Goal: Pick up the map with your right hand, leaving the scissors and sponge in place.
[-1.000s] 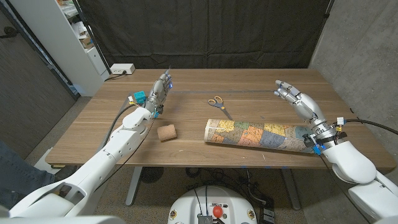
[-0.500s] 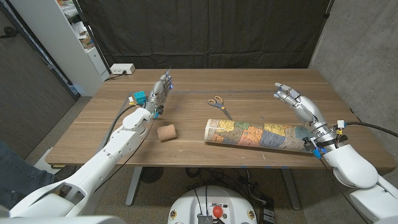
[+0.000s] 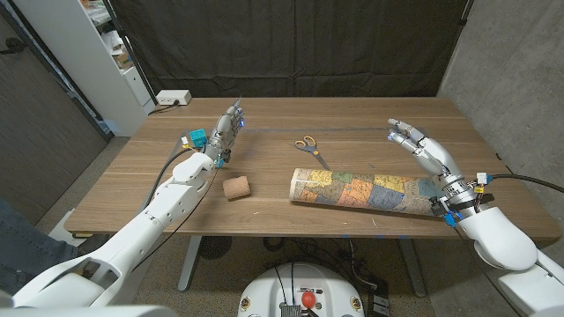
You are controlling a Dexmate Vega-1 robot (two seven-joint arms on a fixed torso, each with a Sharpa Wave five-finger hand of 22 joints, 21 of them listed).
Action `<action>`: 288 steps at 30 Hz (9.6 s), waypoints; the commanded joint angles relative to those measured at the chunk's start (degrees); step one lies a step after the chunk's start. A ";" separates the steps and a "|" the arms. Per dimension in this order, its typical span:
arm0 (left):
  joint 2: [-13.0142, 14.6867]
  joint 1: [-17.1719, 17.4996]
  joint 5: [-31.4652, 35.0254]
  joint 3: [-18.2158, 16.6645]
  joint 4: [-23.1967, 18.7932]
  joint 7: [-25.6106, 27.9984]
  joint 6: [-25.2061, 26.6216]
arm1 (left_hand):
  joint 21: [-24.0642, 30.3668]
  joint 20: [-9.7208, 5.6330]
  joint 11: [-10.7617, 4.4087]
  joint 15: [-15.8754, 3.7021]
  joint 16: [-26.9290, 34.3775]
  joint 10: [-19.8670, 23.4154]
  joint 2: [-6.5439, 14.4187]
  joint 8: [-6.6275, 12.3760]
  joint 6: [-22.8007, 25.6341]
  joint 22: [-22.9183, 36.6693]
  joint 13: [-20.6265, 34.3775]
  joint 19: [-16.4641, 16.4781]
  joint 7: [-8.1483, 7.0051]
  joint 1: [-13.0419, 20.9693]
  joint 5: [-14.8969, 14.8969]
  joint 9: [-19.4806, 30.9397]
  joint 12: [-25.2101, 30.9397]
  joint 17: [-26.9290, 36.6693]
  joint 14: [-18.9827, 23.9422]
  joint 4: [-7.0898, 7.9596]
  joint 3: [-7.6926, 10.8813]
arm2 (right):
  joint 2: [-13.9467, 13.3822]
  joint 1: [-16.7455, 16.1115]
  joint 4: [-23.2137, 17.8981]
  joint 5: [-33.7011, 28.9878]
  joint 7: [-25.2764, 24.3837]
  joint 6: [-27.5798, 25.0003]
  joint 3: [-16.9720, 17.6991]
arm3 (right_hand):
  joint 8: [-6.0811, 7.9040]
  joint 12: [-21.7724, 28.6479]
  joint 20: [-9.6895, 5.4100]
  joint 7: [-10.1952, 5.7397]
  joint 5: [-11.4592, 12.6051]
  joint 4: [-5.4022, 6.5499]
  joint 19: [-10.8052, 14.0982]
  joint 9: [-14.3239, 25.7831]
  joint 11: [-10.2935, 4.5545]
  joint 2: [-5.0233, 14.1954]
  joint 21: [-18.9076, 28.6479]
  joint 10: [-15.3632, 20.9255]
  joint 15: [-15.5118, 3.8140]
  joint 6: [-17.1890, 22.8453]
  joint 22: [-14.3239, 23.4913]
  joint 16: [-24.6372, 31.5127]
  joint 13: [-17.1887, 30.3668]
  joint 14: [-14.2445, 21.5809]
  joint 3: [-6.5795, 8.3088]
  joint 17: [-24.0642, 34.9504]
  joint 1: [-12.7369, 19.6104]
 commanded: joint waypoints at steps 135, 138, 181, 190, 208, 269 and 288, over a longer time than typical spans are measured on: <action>-0.61 -1.23 0.27 0.90 0.33 -1.42 -0.14 | -1.16 1.08 -0.03 0.46 -0.14 0.60 1.13 0.11 1.07 0.24 0.29 -1.18 0.11 -0.24 -0.36 0.32 -0.14 0.13 0.84 -0.96 -0.31 | 0.34 -10.19 -31.02 -55.59 24.10 -39.93 3.48 | -1.57 -0.88 12.19 -0.85 11.93 -1.47 -13.67 0.53 3.94 -10.09 -1.04 -17.95 7.01 -19.31 0.39 -2.61 0.55 -18.97 -0.11 0.32 17.46; -0.64 -1.31 0.30 0.89 0.43 -1.42 -0.18 | -1.18 1.11 -0.01 0.40 -0.14 0.62 1.14 0.12 1.11 0.24 0.29 -1.19 0.09 -0.24 -0.36 0.32 -0.14 0.13 0.86 -0.98 -0.32 | -0.17 -9.68 -31.26 -57.10 24.93 -41.06 2.62 | -1.50 -0.84 12.16 -0.72 12.00 -1.45 -13.60 0.53 4.17 -10.07 -0.96 -18.07 7.10 -19.43 0.39 -2.55 0.55 -18.95 -0.14 0.31 17.50; 0.27 0.09 -0.45 0.02 0.16 -1.52 -0.44 | -1.38 1.64 -0.12 0.42 -0.20 0.66 1.27 0.21 1.54 0.26 0.30 -1.29 -0.17 -0.32 -0.37 0.33 -0.16 0.15 0.73 -1.13 -0.45 | -6.63 -1.97 -32.03 -72.11 39.78 -55.48 -10.13 | -1.25 -0.91 12.38 1.03 13.04 -1.31 -14.22 0.52 5.51 -9.92 -0.83 -21.87 8.38 -23.04 0.39 -2.76 0.48 -21.77 -0.78 0.08 18.15; -0.02 -0.01 -0.82 0.07 1.03 -1.84 -0.33 | -1.40 1.73 -0.05 0.49 -0.15 0.70 1.29 0.19 1.57 0.26 0.30 -1.30 -0.16 -0.36 -0.37 0.33 -0.15 0.15 0.87 -1.15 -0.49 | -7.43 -1.14 -30.84 -72.18 39.40 -55.76 -11.30 | -0.95 -0.98 12.39 1.16 13.32 -1.27 -14.66 0.50 6.29 -9.84 -0.84 -23.45 8.45 -23.16 0.42 -3.00 0.46 -23.44 -0.98 0.03 18.39; 0.14 -0.55 -0.89 -0.20 2.01 -2.33 -0.58 | -1.48 1.88 -0.15 0.51 -0.21 0.71 1.33 0.22 1.81 0.27 0.31 -1.39 -0.14 -0.43 -0.37 0.32 -0.15 0.16 0.72 -1.20 -0.57 | -9.01 3.06 -28.71 -74.60 42.38 -59.05 -15.91 | -0.71 -0.60 12.41 1.07 13.56 -1.23 -14.97 0.49 6.39 -9.75 -0.82 -23.49 8.36 -22.99 0.44 -2.77 0.44 -23.82 -1.15 0.00 18.60; -1.04 -2.55 -0.24 1.00 4.81 -2.48 0.89 | -1.57 2.29 -0.36 0.65 -0.21 0.72 1.58 0.17 2.15 0.31 0.33 -1.51 -0.19 -0.51 -0.37 0.29 -0.17 0.16 0.66 -1.39 -0.70 | -23.81 16.01 -22.33 -57.47 34.07 -72.23 -30.46 | 0.04 0.68 12.39 0.11 14.98 -0.53 -14.86 0.52 5.72 -8.66 -0.38 -21.77 6.96 -20.62 0.53 -1.31 0.53 -23.23 -3.11 0.06 19.97; -0.93 -1.61 0.23 1.43 1.88 -1.03 1.69 | -1.59 2.70 -0.33 0.77 -0.15 0.77 1.61 0.15 2.25 0.32 0.34 -1.56 -0.26 -0.56 -0.37 0.29 -0.16 0.18 0.75 -1.43 -0.77 | -25.17 19.27 -20.15 -63.58 25.28 -77.07 -40.34 | 1.13 1.50 12.01 -1.22 15.28 -0.91 -10.91 0.57 5.20 -6.98 0.82 -18.96 5.76 -16.87 0.66 0.39 0.67 -18.40 -2.59 0.10 22.10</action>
